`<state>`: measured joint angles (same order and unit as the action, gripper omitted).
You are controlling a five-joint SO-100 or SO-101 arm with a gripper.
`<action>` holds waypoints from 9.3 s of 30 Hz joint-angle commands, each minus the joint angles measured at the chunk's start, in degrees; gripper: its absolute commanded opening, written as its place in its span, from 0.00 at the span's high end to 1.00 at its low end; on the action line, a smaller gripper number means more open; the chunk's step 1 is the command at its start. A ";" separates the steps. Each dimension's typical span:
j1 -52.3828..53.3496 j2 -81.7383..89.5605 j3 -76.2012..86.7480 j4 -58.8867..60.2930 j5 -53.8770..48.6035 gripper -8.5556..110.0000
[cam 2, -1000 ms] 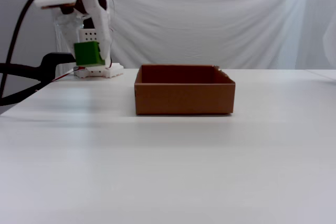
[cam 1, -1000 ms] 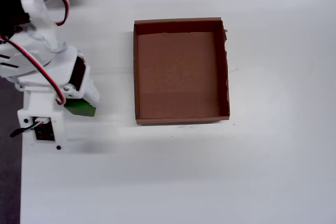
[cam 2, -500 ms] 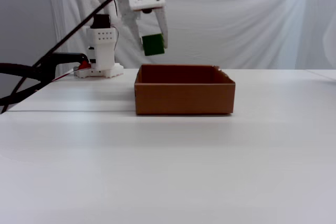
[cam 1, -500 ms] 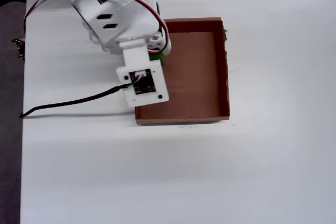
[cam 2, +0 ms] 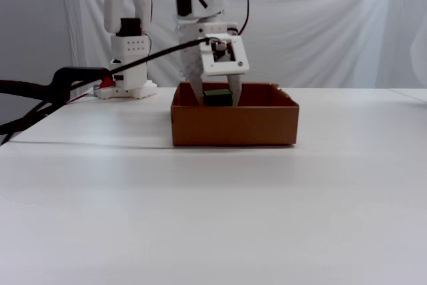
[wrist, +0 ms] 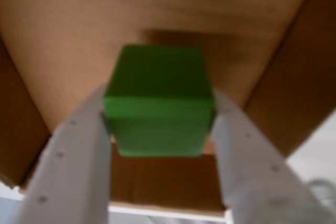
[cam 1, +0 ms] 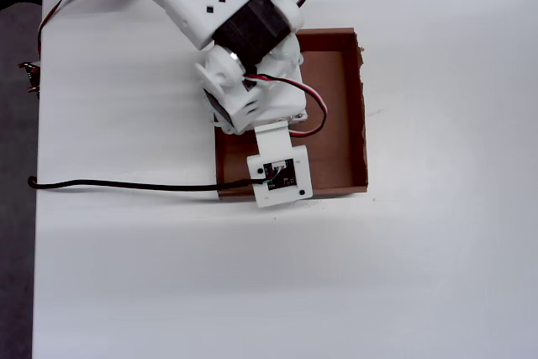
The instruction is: Grasp a green cube and put it in a box.
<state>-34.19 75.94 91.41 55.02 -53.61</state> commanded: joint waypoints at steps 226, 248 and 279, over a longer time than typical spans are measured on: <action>43.77 106.52 78.93 15.47 1.41 0.74; 43.77 106.52 78.93 15.47 1.41 0.74; 43.77 106.52 78.93 15.47 1.41 0.74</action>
<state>9.23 182.72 170.60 69.43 -52.65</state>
